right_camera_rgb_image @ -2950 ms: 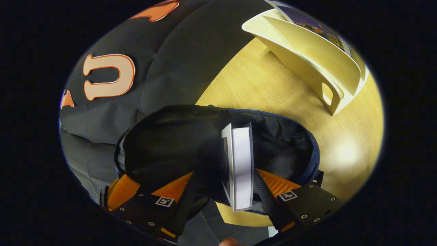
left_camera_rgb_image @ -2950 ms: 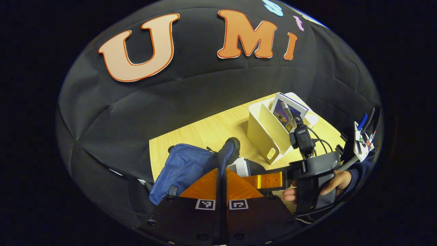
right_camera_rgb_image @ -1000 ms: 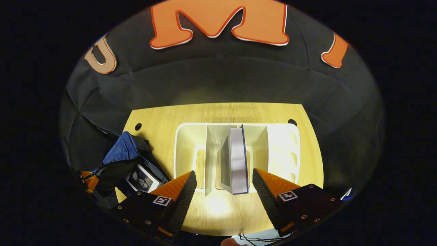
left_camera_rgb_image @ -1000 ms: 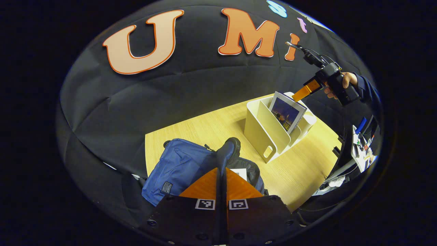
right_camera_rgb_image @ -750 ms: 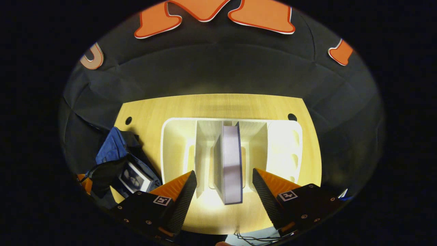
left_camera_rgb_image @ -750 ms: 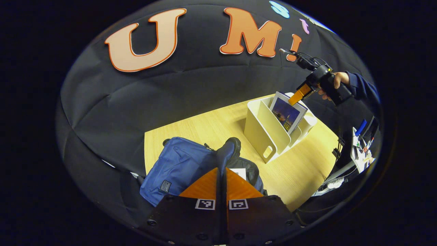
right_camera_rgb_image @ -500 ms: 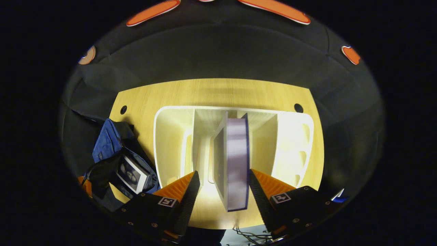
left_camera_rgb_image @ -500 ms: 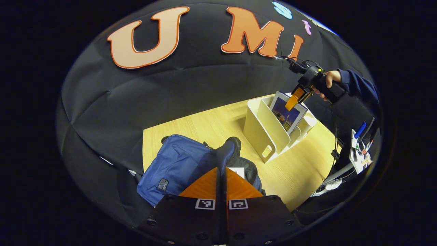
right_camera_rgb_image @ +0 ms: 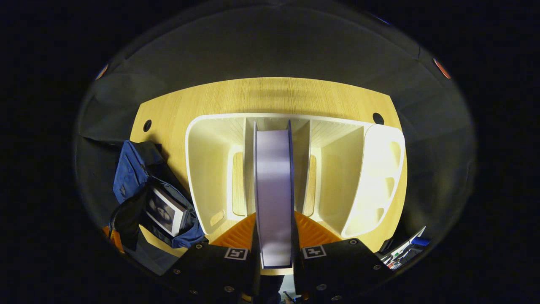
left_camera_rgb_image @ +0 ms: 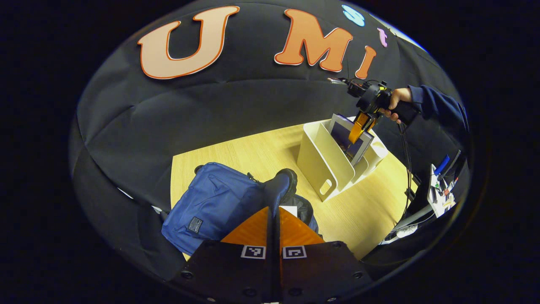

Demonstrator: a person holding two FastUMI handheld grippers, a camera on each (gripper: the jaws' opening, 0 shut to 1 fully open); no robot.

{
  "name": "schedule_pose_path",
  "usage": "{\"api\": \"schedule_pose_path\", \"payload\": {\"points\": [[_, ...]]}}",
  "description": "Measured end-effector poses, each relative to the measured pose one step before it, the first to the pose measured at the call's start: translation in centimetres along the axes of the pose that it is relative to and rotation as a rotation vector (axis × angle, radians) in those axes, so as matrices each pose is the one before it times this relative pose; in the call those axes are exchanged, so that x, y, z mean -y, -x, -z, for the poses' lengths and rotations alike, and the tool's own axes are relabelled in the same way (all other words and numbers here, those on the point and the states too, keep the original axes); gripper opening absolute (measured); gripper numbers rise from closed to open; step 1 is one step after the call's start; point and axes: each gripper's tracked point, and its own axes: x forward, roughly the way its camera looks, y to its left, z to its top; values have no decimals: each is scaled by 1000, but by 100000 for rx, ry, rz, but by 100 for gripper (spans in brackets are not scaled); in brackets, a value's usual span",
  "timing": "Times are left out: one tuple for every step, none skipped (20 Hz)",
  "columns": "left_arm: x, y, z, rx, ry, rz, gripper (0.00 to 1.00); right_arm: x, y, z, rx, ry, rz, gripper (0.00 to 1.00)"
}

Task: Open the schoolbag, grab two books from the bookshelf and put them into the schoolbag.

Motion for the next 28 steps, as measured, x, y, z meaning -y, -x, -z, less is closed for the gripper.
{"api": "schedule_pose_path", "payload": {"points": [[-15, -47, -20, -13, -89, 235, 1, 114, 725, -10, 880, -876, -1326, 40], [-74, -101, 130, -131, -54, 20, 1, 39, 757, 137, 655, -1013, -1157, 31], [48, -103, -54, -21, -124, 214, 1, 142, 862, 68, 1189, -579, -1171, 30], [49, -134, -27, -47, 12, 167, 1, 149, 847, 216, 1332, -155, -1466, 30], [-36, -64, -69, 31, -138, 155, 1, 3, 870, 149, 1498, -618, -1559, 30], [8, 39, 11, -128, -136, 119, 1, 67, 992, 286, 1431, -486, -1604, 30], [-42, -18, 18, -60, -79, -98, 1, 174, 1060, 339, 1449, -520, -1429, 29], [-23, 8, -10, -97, -218, 29, 1, 145, 1070, 316, 1685, -412, -1798, 29], [-6, 15, -62, 105, -155, -77, 1, 183, 1056, 285, 1777, -902, -1528, 30], [58, 36, -2, -9, -179, 200, 1, 74, 1045, 261, 2093, -1170, -1560, 30], [88, 13, 18, 30, -56, -16, 1, 129, 1055, 312, 2067, -1035, -1517, 30], [19, 89, -4, -81, -176, 153, 1, 72, 1192, 162, 2031, -1323, -1968, 30], [-12, 61, 71, -101, -364, -77, 1, 16, 1147, 173, 2423, -1832, -2411, 29], [29, 14, -74, 112, -303, -34, 1, -70, 1168, 20, 2568, -2014, -2745, 29], [-1, 16, 89, -75, -339, -71, 1, 53, 1092, 6, 2282, -1706, -2284, 29], [19, 49, -131, 61, -203, -162, 1, 170, 1203, -40, 2766, -1803, -1872, 29], [12, -19, 78, -141, -70, 91, 1, 140, 1053, -7, 2758, -1762, -1580, 29], [-42, -52, -8, 108, 54, -193, 1, -55, 1031, -63, 3157, -1493, -2067, 38], [135, -85, -34, -387, 94, 231, 1, 126, 696, 182, 2360, -1574, -1820, 28], [-23, -6, -27, -50, -169, -80, 1, -222, 851, 182, 2077, -2421, -1970, 39], [32, -52, 39, -252, -612, 64, 1, -652, 405, 286, 1952, -2005, -3367, 28], [-34, -58, -121, -182, -591, -460, 1, -769, 337, 614, 952, -1985, -4107, 27], [-111, 59, 37, -316, -659, -323, 1, -802, 694, 605, 110, -2073, -4297, 27], [-108, -32, -173, -73, -585, -741, 0, -677, 268, 732, -361, -754, -3635, 27], [-41, 51, -145, 56, -458, -542, 1, -606, -201, 850, -89, -538, -2519, 27], [-75, 118, -168, 129, -312, -528, 1, -804, -370, 946, -371, 80, -2578, 27], [-159, 36, -5, -92, -222, -538, 1, -821, -514, 844, -54, -669, -2628, 27], [-146, 4, -84, 5, -191, -459, 0, -968, -480, 966, -761, 38, -3193, 27]]}}
